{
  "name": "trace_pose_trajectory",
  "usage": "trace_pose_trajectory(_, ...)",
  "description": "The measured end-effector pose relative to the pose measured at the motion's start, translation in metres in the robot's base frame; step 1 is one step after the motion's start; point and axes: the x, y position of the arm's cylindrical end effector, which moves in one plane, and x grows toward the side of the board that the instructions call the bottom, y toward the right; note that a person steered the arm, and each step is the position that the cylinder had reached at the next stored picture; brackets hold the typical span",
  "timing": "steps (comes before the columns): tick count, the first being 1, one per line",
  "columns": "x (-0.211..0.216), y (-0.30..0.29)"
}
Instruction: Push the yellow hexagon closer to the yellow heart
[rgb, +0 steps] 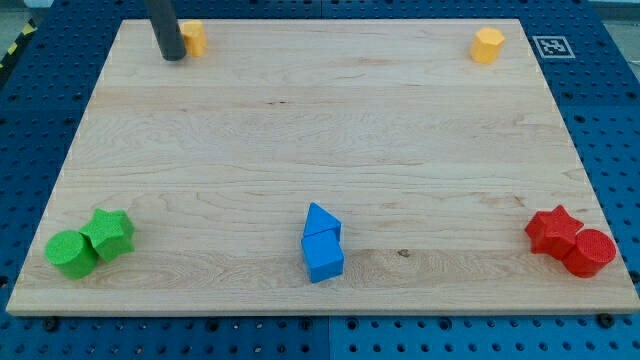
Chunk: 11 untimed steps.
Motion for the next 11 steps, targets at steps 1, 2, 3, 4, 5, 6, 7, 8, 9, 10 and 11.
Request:
trace_pose_trajectory(1, 0.022, 0.055)
trace_pose_trajectory(2, 0.022, 0.126)
trace_pose_trajectory(3, 0.022, 0.211)
trace_pose_trajectory(4, 0.022, 0.304)
trace_pose_trajectory(5, 0.022, 0.392)
trace_pose_trajectory(6, 0.021, 0.462)
trace_pose_trajectory(7, -0.011, 0.492)
trace_pose_trajectory(8, -0.021, 0.498)
trace_pose_trajectory(9, -0.021, 0.497)
trace_pose_trajectory(10, -0.021, 0.479)
trace_pose_trajectory(11, -0.021, 0.450)
